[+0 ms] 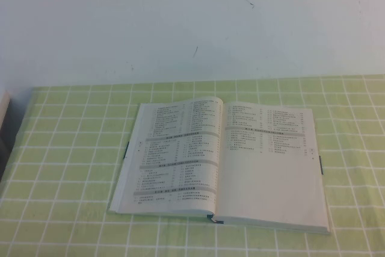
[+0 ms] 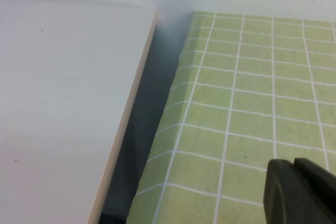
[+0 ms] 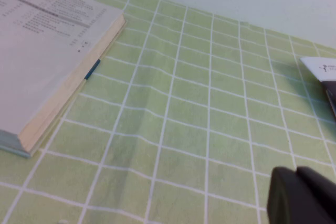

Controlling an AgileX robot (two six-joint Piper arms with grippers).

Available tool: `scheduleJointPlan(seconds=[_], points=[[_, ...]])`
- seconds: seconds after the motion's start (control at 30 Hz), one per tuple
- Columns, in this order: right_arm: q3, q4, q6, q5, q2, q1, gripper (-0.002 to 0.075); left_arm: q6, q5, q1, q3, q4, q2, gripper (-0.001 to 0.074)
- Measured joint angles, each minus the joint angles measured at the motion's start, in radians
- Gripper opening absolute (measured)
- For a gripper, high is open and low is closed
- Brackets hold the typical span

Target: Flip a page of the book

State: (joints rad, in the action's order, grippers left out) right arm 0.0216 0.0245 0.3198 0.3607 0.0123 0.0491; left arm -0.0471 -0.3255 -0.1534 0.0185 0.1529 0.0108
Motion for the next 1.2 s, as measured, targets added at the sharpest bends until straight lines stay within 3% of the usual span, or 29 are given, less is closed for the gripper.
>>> scheduleJointPlan(seconds=[0.9, 1.2], points=[[0.000, 0.005, 0.000, 0.000, 0.000, 0.000, -0.0003, 0.003, 0.000, 0.000, 0.000, 0.000, 0.000, -0.0004], [0.000, 0.105, 0.000, -0.013, 0.000, 0.000, -0.0003, 0.003, -0.002, 0.000, 0.000, 0.048, 0.000, -0.0004]])
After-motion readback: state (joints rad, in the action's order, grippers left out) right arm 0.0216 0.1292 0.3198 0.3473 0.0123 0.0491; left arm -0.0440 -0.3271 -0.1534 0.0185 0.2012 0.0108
